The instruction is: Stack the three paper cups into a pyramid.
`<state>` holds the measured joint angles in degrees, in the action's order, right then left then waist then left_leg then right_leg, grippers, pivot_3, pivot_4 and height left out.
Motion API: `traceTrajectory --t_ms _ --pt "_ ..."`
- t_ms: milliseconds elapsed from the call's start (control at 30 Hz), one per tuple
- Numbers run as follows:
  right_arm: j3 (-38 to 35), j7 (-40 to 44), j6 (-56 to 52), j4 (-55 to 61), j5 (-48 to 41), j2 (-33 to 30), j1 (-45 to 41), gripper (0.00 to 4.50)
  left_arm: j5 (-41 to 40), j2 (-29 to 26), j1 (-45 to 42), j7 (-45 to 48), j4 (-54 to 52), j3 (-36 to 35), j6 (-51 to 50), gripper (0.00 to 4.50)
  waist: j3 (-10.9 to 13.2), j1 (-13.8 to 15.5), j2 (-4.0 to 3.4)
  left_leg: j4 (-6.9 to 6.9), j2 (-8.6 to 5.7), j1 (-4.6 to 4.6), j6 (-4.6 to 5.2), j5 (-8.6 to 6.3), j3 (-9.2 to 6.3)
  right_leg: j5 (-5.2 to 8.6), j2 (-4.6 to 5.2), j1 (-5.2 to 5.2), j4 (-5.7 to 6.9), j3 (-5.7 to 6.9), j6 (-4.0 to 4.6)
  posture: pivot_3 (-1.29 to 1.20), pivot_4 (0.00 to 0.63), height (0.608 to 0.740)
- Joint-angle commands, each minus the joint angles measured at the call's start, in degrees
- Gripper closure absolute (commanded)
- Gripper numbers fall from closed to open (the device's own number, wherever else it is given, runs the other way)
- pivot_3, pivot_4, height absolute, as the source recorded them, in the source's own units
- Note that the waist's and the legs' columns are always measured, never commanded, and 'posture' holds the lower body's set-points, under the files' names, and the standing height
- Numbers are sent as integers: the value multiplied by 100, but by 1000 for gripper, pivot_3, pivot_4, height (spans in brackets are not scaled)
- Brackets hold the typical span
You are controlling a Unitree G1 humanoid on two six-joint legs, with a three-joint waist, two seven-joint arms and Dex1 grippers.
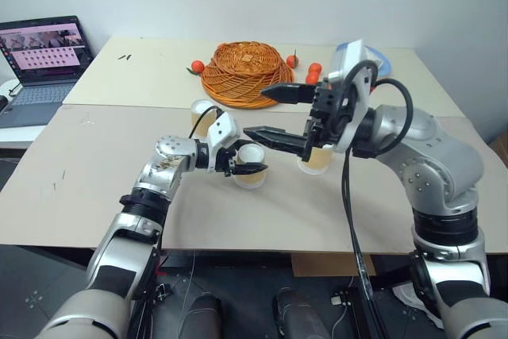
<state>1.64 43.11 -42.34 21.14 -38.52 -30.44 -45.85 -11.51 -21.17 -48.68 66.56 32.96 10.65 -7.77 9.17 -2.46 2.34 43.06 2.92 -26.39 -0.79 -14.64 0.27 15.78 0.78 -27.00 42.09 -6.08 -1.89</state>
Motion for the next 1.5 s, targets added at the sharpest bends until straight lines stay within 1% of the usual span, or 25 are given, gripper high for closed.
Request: traceTrajectory --t_ms 33,133,333,433,500,533,600,667,733,767,833,933,1100,1333,1500 --pt "-176 -53 12 201 -79 -46 -81 0 -196 4 -159 123 -304 -211 -70 74 0 -10 0 0 0 0 0 0 0 0 0 0 0 0 0 0 150 671" --pt "-156 -26 63 133 -51 -26 -84 0 -304 -115 -122 244 -685 -285 -298 74 1 -14 -1 0 1 0 0 0 -2 0 0 -1 0 1 0 0 150 671" --pt "-121 98 170 -45 -20 35 -106 0 -911 -644 42 315 -2023 -642 -1456 74 4 -21 -5 -1 1 0 0 0 -5 0 0 -1 1 3 0 0 150 671" --pt "-87 148 216 -113 16 65 -92 0 -1252 -909 183 -38 -2645 -1086 -2025 74 6 -21 -7 -1 2 0 0 0 -8 1 0 0 1 5 -1 0 150 671" --pt "-71 164 243 -119 46 68 -63 0 -1363 -946 298 -446 -2894 -1388 -2240 74 7 -16 -9 -1 3 1 0 0 -8 1 0 0 1 5 -1 0 150 671" --pt "-72 164 244 -107 52 66 -44 0 -1337 -897 385 -791 -3002 -1552 -2263 74 7 -12 -9 -1 3 1 0 0 -10 1 0 0 1 6 -1 0 150 671" --pt "-90 146 221 -95 49 79 -17 0 -893 -380 596 -2591 -3053 -2117 -2206 74 8 -4 -10 -1 3 1 1 0 -13 1 0 2 1 9 -1 0 150 671" --pt "-120 122 190 -86 39 100 6 0 -212 3 1161 -3931 -3238 -2266 -1879 74 7 8 -10 0 1 8 2 1 -17 -1 5 13 -3 13 -3 0 150 671" --pt "-136 124 180 -83 44 109 37 0 165 266 1620 -4564 -3484 -2199 -1769 74 7 -2 -10 0 -2 26 2 1 -23 -2 13 38 -9 21 -5 0 150 671" --pt "-133 125 184 -97 58 113 55 0 207 421 1782 -4798 -3594 -2187 -1797 74 8 0 -10 0 -5 26 2 1 -23 -3 14 39 -7 21 -5 0 150 671" --pt "-117 133 195 -137 103 111 82 0 426 613 2123 -5074 -3680 -1977 -1698 74 8 12 -9 0 -7 21 2 1 -29 -3 19 37 -6 32 -3 0 150 671" --pt "-121 120 185 -149 119 133 90 0 533 777 2316 -5250 -3462 -1866 -1533 74 9 79 -8 0 -15 16 1 5 -37 -4 28 36 -4 48 -2 0 150 671" --pt "-141 104 163 -162 107 147 76 0 470 745 2078 -5161 -2779 -1892 -1026 74 9 102 -8 0 -23 22 3 9 -37 -6 35 46 -6 51 -3 0 150 671" --pt "-132 89 148 -139 112 131 117 0 571 457 1102 -4716 -1110 -1704 -348 74 9 131 -8 0 -25 21 4 10 -38 -5 36 48 -10 55 -4 0 150 671" --pt "-173 48 164 -131 98 135 139 0 576 422 427 -4507 -94 -1653 9 74 9 138 -8 0 -29 19 4 10 -38 -5 40 48 -10 57 -5 0 150 671"
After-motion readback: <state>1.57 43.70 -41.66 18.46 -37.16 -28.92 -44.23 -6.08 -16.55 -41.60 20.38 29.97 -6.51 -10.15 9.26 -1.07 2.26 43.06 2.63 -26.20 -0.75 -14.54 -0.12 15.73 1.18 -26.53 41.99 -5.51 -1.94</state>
